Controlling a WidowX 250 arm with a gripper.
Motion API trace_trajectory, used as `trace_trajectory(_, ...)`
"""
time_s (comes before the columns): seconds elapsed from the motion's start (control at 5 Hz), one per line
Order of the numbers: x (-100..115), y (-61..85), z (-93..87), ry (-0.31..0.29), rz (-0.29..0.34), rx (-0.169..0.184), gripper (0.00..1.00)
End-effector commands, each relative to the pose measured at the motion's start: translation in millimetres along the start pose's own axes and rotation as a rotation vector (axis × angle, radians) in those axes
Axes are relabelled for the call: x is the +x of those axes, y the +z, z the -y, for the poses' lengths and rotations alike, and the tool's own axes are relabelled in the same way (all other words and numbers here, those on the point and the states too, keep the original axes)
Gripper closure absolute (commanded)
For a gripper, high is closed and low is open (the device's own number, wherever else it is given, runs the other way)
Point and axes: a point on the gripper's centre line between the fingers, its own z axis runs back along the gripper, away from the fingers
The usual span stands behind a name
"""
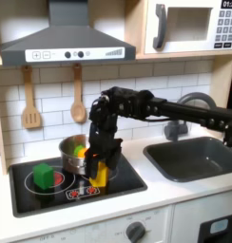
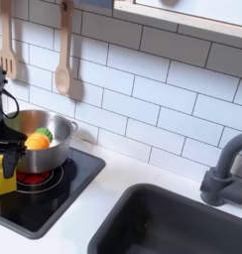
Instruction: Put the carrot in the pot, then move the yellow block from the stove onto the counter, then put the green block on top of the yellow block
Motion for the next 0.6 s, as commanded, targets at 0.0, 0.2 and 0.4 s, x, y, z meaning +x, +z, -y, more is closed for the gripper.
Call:
trace_trajectory(0.0, 0.3, -3.2, -0.8, -0.004, -0.007, -0.001, 0.00)
trace_trajectory(0.2, -0.9, -3.7, 0.2, -0.006, -0.013, 0.002, 0.00)
trace_trajectory(0.4, -1.1, -3.6, 0.3, -0.003, -0.014, -0.005, 0.00)
